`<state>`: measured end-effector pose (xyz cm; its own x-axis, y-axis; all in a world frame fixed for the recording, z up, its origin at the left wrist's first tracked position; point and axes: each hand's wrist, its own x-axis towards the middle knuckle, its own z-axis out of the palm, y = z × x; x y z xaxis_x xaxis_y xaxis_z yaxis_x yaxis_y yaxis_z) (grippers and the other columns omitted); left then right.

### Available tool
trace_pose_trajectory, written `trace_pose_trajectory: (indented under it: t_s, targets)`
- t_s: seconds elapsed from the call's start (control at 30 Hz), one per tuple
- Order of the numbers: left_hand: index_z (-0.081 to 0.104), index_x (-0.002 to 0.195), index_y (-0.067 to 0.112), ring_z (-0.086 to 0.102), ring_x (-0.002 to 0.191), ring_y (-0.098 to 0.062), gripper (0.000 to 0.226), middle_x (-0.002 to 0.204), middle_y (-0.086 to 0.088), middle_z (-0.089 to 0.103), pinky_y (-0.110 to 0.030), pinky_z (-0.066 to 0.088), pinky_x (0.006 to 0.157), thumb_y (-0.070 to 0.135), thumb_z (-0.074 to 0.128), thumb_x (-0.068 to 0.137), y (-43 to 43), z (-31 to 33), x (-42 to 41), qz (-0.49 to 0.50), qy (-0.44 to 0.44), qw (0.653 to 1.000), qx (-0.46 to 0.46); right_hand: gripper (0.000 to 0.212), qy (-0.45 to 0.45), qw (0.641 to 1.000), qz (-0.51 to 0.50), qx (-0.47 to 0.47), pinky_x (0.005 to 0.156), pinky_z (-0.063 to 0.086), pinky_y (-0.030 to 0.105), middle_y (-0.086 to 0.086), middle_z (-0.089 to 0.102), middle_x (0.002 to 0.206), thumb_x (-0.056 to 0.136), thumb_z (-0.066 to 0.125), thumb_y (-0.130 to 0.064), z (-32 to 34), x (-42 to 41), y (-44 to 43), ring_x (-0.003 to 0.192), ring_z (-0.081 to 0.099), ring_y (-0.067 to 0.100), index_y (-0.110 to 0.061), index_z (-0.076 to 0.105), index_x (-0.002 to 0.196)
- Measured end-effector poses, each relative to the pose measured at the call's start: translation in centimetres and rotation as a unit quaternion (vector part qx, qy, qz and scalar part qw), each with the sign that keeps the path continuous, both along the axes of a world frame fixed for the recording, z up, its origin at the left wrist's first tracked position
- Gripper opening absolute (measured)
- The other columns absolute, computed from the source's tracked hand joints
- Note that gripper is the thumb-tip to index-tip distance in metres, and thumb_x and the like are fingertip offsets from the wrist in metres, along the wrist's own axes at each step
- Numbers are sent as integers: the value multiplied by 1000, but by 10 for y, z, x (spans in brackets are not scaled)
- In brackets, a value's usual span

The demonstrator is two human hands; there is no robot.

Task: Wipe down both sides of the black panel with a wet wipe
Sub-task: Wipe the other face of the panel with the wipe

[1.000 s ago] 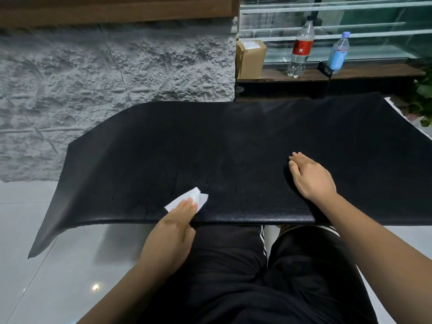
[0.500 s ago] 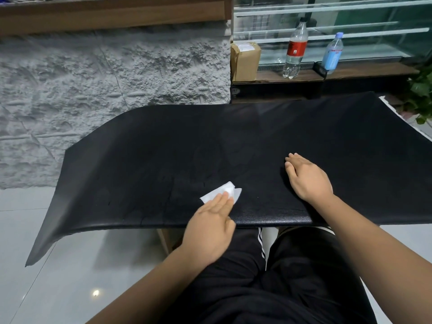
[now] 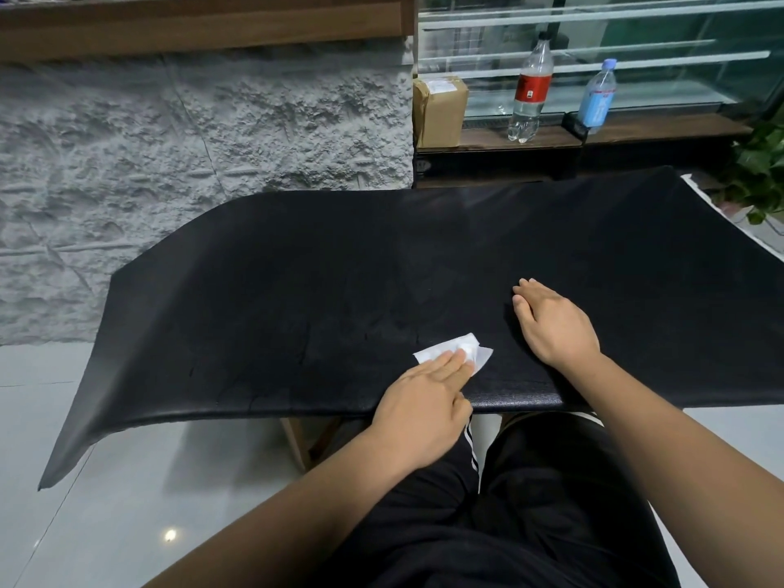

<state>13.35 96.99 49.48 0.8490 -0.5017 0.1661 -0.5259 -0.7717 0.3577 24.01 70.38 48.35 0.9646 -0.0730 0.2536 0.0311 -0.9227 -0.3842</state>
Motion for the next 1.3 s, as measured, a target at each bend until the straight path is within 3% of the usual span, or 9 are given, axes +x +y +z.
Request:
trace_pose_trajectory:
  t_s: [0.23,0.43,0.67,0.8,0.93,1.07,1.2,1.3]
  targets:
    - [38,161,34,17,154,6,57,168,20,27,-17,22,117,33,37,104,27,3,10,62,-10,998,-9,48,-2,1000,2,1,119,40,40,-11,51,157,109,33,-45,-3,1,-3,152,34,3,-26,62,142]
    - [40,160,37,23,153,5,57,166,23,30,-26,41,110,32,39,103,67,6,28,124,0,992,16,47,-8,1000,1,0,116,43,40,-12,52,156,109,33,-46,-7,3,-4,151,35,3,-28,63,141]
    - [40,158,40,53,138,-12,58,165,25,33,-35,52,93,30,40,101,105,14,44,211,18,976,53,47,-8,1000,-2,-1,114,41,37,-12,52,156,109,34,-45,-7,3,-4,151,35,2,-28,63,140]
    - [44,155,35,65,118,-24,56,163,13,43,-34,49,78,27,41,100,111,12,53,255,22,965,64,45,-7,1000,-3,-5,114,41,37,-11,52,156,109,34,-44,-5,2,-2,151,35,2,-28,63,140]
    - [50,153,22,64,124,-26,52,164,-3,43,-38,51,89,28,42,102,88,10,56,277,27,957,79,45,-5,1000,-6,-10,113,42,38,-11,52,156,109,33,-44,-4,2,-1,151,35,2,-28,63,140]
    - [52,150,17,63,124,-24,51,160,-4,48,-38,51,91,28,42,101,63,10,56,247,5,965,84,45,-9,1000,-6,-12,113,43,38,-12,52,156,110,33,-44,-4,1,0,151,36,2,-29,64,139]
    - [40,159,16,39,150,-13,58,166,0,39,-32,43,108,31,36,104,44,4,57,192,-12,975,111,45,-6,1000,-5,-16,114,41,36,-11,52,156,110,33,-43,-4,2,0,151,35,2,-28,63,140]
    - [37,161,16,29,155,-10,59,169,2,33,-29,36,114,32,33,105,32,3,58,160,-26,979,126,45,-6,1000,-6,-14,115,41,37,-11,52,156,110,33,-43,-4,1,0,151,35,2,-28,63,140]
